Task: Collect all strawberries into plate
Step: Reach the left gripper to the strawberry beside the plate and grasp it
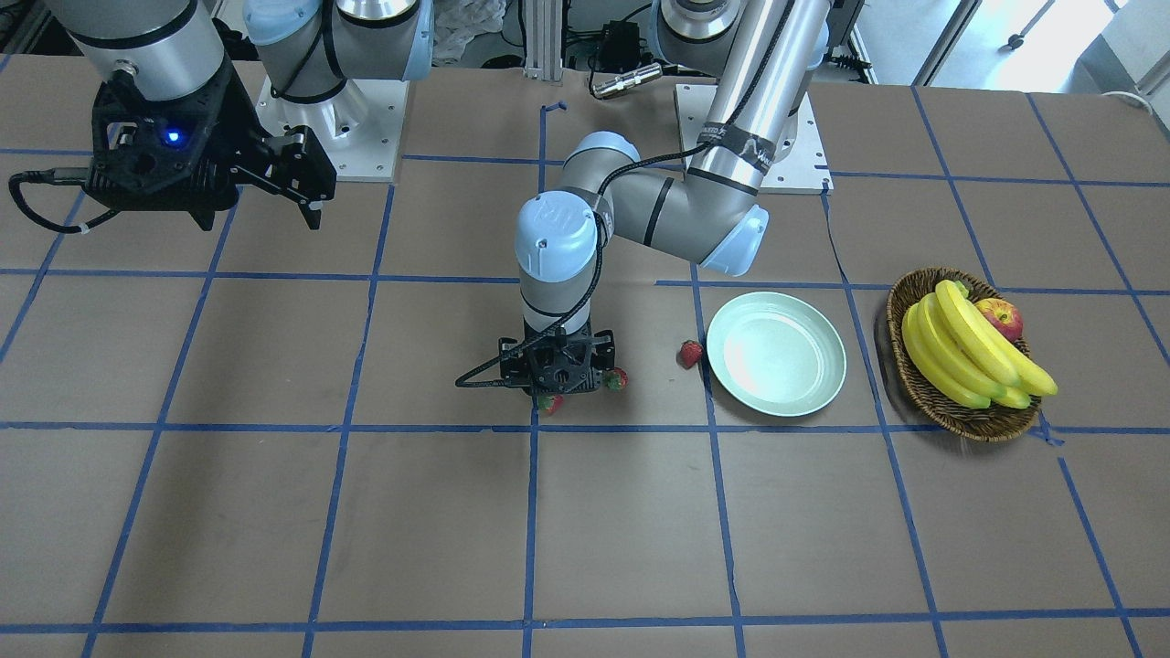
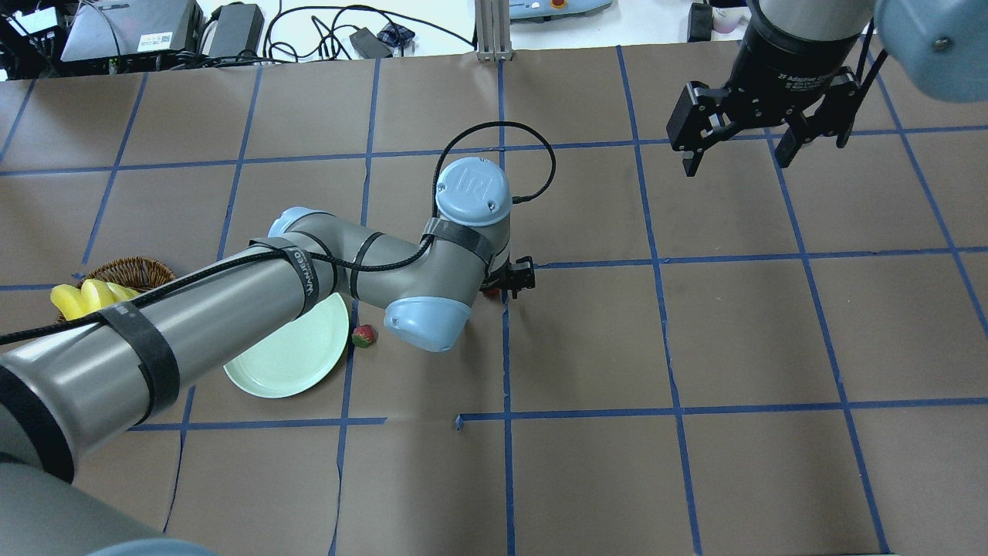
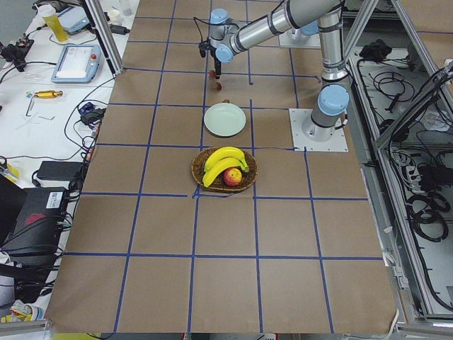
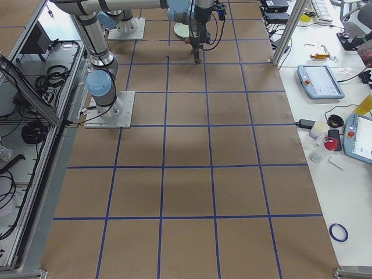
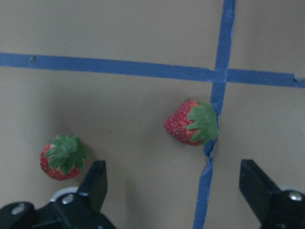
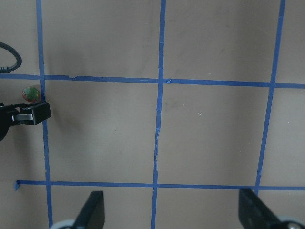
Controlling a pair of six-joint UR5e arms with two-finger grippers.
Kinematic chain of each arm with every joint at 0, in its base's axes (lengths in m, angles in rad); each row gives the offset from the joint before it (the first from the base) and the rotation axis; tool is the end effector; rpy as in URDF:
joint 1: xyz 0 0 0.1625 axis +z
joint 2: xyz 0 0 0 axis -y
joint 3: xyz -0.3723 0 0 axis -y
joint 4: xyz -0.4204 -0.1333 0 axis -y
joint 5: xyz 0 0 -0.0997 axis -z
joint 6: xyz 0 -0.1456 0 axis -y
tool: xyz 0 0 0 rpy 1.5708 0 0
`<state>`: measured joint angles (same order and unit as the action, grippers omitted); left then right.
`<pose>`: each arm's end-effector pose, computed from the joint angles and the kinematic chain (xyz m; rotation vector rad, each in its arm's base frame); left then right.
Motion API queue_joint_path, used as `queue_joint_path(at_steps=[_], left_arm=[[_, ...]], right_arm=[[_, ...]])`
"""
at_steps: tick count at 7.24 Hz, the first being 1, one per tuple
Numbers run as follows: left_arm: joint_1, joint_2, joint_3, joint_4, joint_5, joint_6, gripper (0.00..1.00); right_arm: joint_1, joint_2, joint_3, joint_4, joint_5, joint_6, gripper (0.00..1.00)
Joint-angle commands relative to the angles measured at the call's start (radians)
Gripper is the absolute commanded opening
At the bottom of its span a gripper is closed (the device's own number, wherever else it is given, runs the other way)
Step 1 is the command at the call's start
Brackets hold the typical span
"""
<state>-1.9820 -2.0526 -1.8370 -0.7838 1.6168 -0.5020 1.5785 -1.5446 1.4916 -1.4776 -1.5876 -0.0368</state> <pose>-0.3503 -0.4865 0.0650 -0.1428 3.1130 -0.0861 0.1349 -0.5223 0.4075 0.0701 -3.1240 -0.0632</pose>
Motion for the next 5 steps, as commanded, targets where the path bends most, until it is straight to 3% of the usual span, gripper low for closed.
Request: queue_joint_path(at_steps=[1, 2, 3, 4, 5], left_arm=[[-0.001, -0.030, 0.042, 0.029, 0.003, -0.001, 0.85], [-0.003, -0.040, 0.050, 0.029, 0.005, -0.003, 0.71], [-0.004, -0.046, 0.050, 0.029, 0.003, -0.003, 0.47], [-0.006, -0.049, 0.050, 0.026, 0.006, -0.001, 0.31], [-0.008, -0.049, 0.048, 0.021, 0.006, 0.002, 0.01]], right_arm=[[0.000, 0.000, -0.001, -0.001, 0.000, 0.000, 1.00], [0.002, 0.000, 0.001, 0.002, 0.000, 0.002, 1.00], [0.002, 0.000, -0.001, 0.002, 0.000, 0.002, 1.00], [0.002, 0.000, -0.001, 0.002, 0.000, 0.002, 1.00], [0.002, 0.000, -0.002, 0.002, 0.000, 0.002, 1.00]])
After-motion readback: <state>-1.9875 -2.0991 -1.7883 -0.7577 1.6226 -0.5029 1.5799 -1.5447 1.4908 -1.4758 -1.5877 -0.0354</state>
